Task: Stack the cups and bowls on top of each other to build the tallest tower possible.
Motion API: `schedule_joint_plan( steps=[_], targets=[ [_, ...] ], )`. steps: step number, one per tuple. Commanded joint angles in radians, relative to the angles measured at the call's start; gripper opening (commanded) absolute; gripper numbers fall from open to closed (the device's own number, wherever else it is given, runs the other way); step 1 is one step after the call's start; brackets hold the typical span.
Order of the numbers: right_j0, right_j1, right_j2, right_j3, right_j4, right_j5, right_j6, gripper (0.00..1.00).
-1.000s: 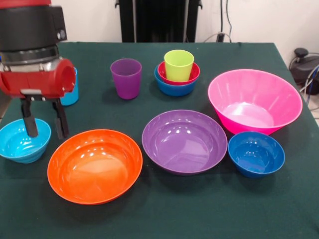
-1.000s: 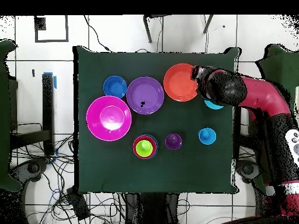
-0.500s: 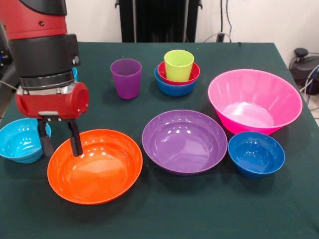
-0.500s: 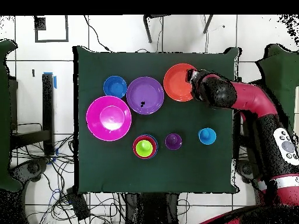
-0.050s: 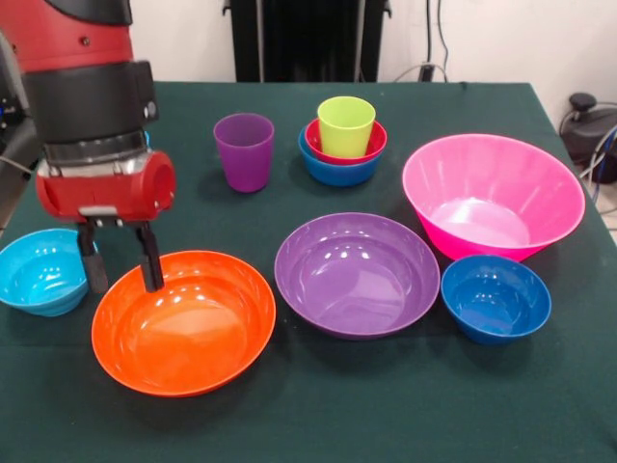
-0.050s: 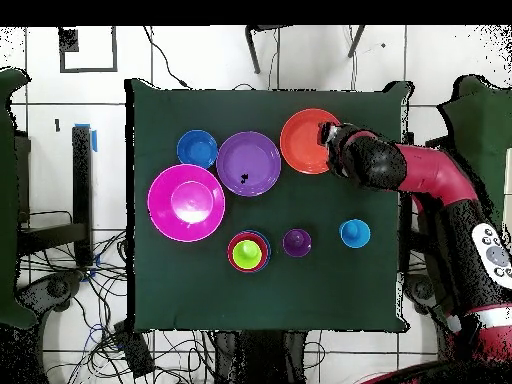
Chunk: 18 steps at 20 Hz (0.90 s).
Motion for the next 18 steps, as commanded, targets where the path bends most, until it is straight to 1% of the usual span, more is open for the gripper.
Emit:
schedule_joint_plan(
  steps=[1, 5, 8, 14, 18],
  targets=[
    [-0.009, -0.184, 0.013, 0.139, 0.011, 0.116, -0.163, 1.00],
    [-0.014, -0.183, 0.014, 0.143, 0.013, 0.114, -0.166, 1.00],
    [-0.016, -0.174, 0.003, 0.156, 0.008, 0.092, -0.155, 1.00],
    [-0.021, -0.103, -0.012, 0.163, -0.033, -0.001, -0.133, 1.00],
    [-0.023, -0.090, -0.029, 0.188, -0.053, -0.055, -0.095, 1.00]
  ],
)
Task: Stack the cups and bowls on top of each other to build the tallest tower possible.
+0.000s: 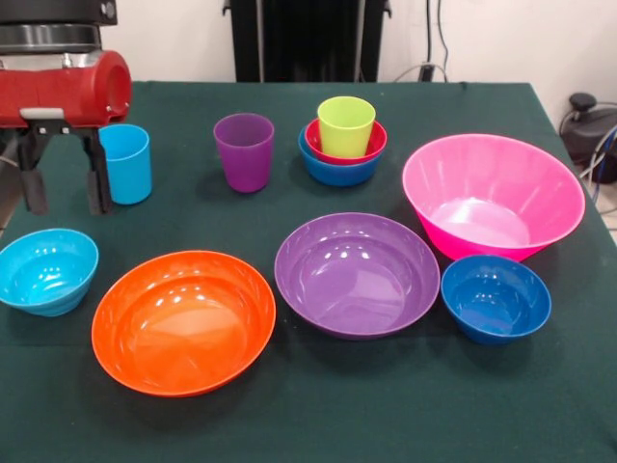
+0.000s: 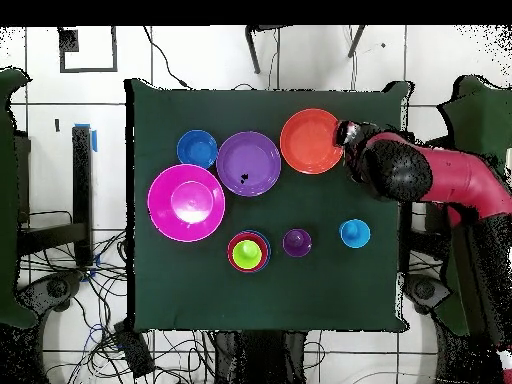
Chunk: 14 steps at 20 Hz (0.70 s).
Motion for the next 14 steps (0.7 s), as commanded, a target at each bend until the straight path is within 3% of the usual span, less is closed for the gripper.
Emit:
schedule_joint_plan(
  steps=[1, 14],
  targets=[
    [0.001, 0.076, -0.029, 0.101, -0.076, -0.059, -0.094, 1.00],
    [-0.022, 0.111, -0.010, 0.085, -0.075, -0.062, -0.127, 1.00]
  ],
)
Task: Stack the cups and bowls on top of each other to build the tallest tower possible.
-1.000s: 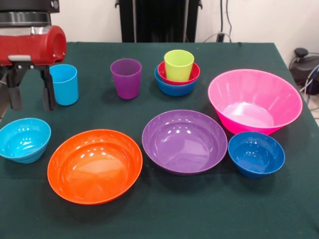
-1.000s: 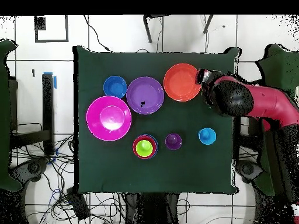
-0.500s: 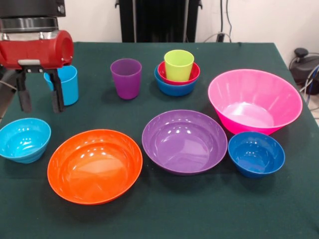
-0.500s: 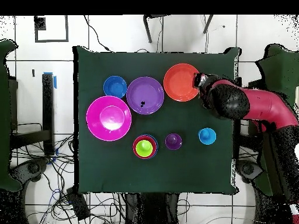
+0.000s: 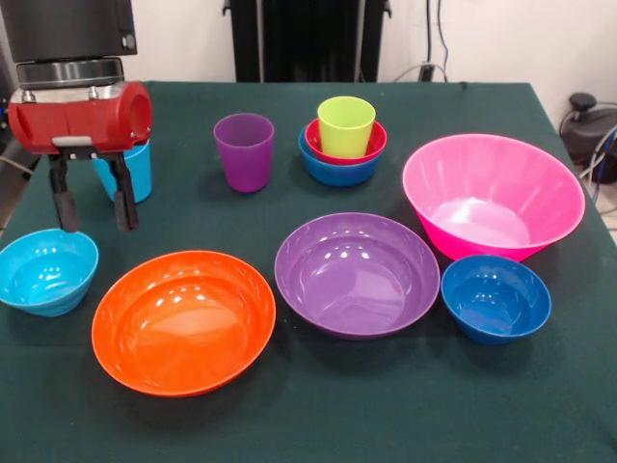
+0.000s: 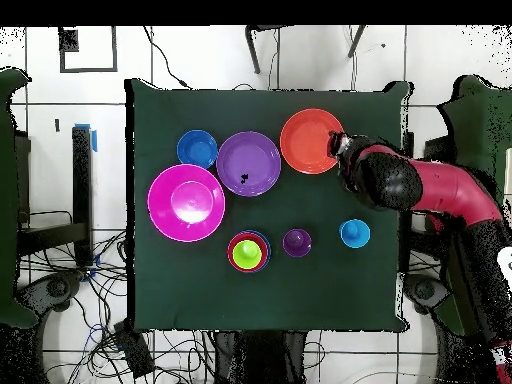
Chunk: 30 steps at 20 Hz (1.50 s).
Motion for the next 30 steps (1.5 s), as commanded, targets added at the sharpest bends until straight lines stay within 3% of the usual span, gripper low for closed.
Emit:
schedule_joint_plan(
  steps=[1, 22, 30],
  targets=[
    [0.001, 0.058, -0.009, 0.047, -0.067, -0.009, -0.131, 1.00],
    [-0.015, 0.179, -0.006, -0.029, -0.124, -0.050, -0.187, 1.00],
    [-0.046, 0.122, 0.017, 0.004, -0.083, 0.032, -0.228, 1.00]
  ],
)
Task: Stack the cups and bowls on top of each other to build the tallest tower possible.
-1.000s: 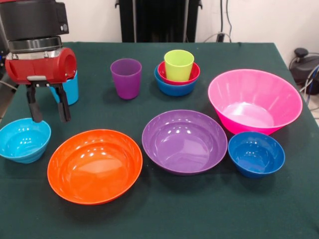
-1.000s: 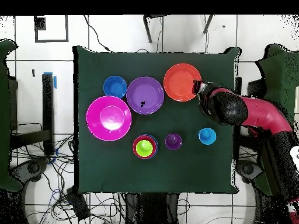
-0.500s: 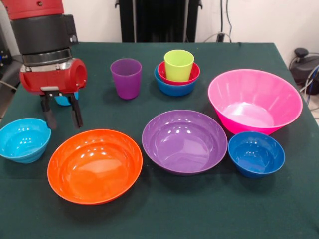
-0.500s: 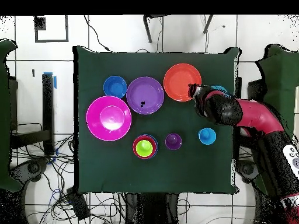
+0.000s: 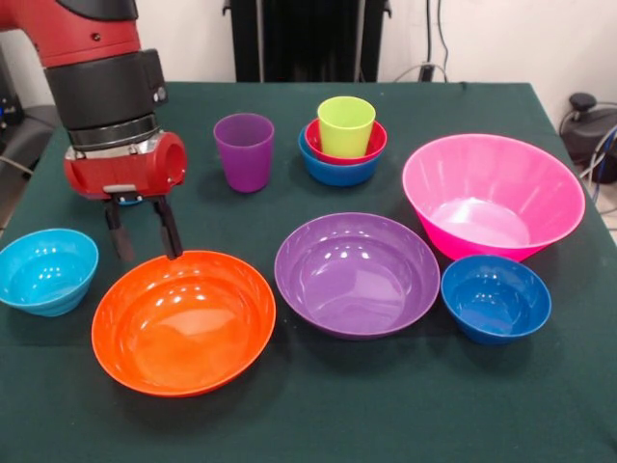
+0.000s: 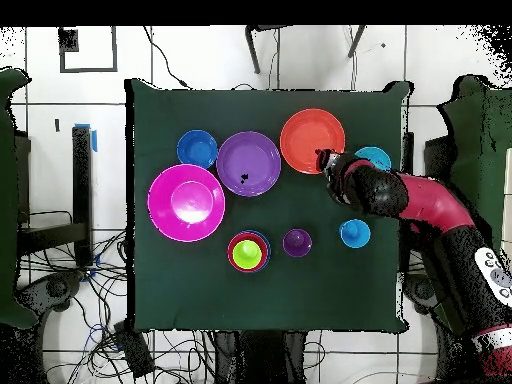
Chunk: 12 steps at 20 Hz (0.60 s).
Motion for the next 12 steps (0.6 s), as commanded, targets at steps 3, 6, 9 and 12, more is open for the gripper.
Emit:
schedule_joint_plan(
  steps=[3, 6, 9, 12],
  targets=[
    [-0.026, -0.072, 0.024, 0.026, -0.059, 0.079, -0.233, 1.00],
    [-0.034, -0.097, 0.028, 0.038, -0.049, 0.099, -0.235, 1.00],
    [-0.042, -0.112, 0.034, 0.038, -0.042, 0.122, -0.246, 1.00],
    [-0.047, -0.127, 0.036, 0.043, -0.039, 0.136, -0.249, 1.00]
  ],
)
